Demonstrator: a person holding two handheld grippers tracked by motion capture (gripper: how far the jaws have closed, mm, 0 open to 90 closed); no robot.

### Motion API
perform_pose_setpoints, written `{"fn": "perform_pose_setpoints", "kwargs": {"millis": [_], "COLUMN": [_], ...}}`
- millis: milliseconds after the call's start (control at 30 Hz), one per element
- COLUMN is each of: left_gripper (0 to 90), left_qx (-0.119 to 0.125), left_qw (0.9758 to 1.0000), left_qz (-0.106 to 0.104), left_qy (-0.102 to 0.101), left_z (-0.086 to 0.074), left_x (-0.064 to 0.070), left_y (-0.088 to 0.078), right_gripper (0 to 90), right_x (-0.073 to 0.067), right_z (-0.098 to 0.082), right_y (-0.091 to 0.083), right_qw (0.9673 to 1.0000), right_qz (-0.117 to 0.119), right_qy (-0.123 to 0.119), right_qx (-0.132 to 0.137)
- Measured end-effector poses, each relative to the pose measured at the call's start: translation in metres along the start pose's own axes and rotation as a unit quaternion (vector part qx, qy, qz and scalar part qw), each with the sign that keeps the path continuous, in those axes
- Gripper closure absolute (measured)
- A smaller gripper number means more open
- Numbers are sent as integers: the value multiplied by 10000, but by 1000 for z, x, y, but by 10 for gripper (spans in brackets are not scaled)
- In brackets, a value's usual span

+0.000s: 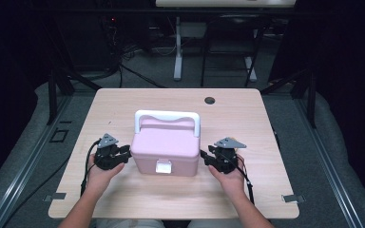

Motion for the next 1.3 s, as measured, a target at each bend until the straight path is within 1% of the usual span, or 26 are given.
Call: {"fn": "perform_pose_setpoints", "kwargs": {"millis": [67,100,133,233,267,300,400,467,533,600,633,700,767,800,833,867,900,967,1000,1033,1100,1133,1200,1233,1267,1300], "left_gripper": [668,679,679,677,678,679,706,735,780,805,818,834,865,882,896,898,899,900,900,900,900,900,900,900,900,900], "left_qx": [70,84,76,57,35,35,-4,-17,-51,-36,-53,-82,-70,-62,6,-37,-74,-113,-121,-146,-212,-190,-232,-242,-300,-300], "left_qw": [10000,9999,9999,9998,9997,9997,9996,9995,9996,9996,9996,9995,9992,9991,9989,9989,9990,9994,9993,9992,9989,9989,9990,9990,9987,9987], "left_qz": [-51,-68,-105,-174,-194,-207,-223,-256,-228,-231,-239,-260,-273,-234,-227,-225,-223,-181,-202,-242,-317,-343,-353,-346,-394,-394], "left_qy": [-47,-86,-101,-123,-125,-138,-175,-200,-167,-158,-136,-149,-276,-353,-420,-418,-374,-289,-285,-278,-254,-245,-163,-141,-108,-108], "left_z": [-1,-1,-2,-2,-2,-2,-2,-2,-2,-2,-2,-2,-2,-1,-1,0,1,2,2,2,2,1,1,1,1,1], "left_x": [0,1,1,1,2,3,4,6,8,9,10,12,14,15,16,17,19,22,23,24,26,28,31,33,34,34], "left_y": [0,0,0,-1,-1,-1,-1,-2,-2,-2,-2,-3,-2,-2,-2,-1,-1,-1,-1,-1,-2,-2,-3,-3,-4,-4], "right_gripper": [560,561,561,563,565,584,631,663,696,711,734,744,764,773,788,823,859,885,892,892,894,894,895,895,896,896], "right_x": [-1,-3,-3,-3,-2,-1,0,-2,-4,-4,-4,-4,-5,-5,-6,-7,-9,-11,-9,-9,-5,-4,-3,-2,-1,-1], "right_z": [0,1,1,1,1,0,-2,-4,-4,-4,-4,-4,-4,-4,-3,-1,0,2,4,4,4,3,2,1,-1,-1], "right_y": [0,0,0,0,0,1,2,3,3,3,3,3,2,2,2,3,2,2,1,1,-1,-2,-4,-5,-8,-8], "right_qw": [10000,10000,10000,9999,9999,9999,9999,9998,9998,9998,9998,9998,9998,9997,9997,9997,9995,9992,9990,9990,9988,9987,9987,9987,9988,9988], "right_qz": [-6,-27,-27,-122,-126,-122,9,24,17,32,66,74,90,91,68,46,9,-88,-58,-58,-14,-15,5,12,26,26], "right_qy": [-1,-41,-41,-56,-12,20,168,218,179,175,168,158,150,108,72,18,-26,-162,-91,-91,23,36,140,144,151,151], "right_qx": [26,45,45,45,47,45,2,-32,-43,-44,-66,-77,-132,-176,-205,-222,-299,-367,-439,-439,-483,-502,-488,-481,-476,-476]}}
Point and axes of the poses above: each handheld gripper's, and its own axes: y roughly forward along the jaws, z roughly out of its top, x roughly to its right, the point moved 1 cm from there along y, roughly forward along the jaws, and after that the axes turned 4 degrees about -y, right-handed, at the moved point
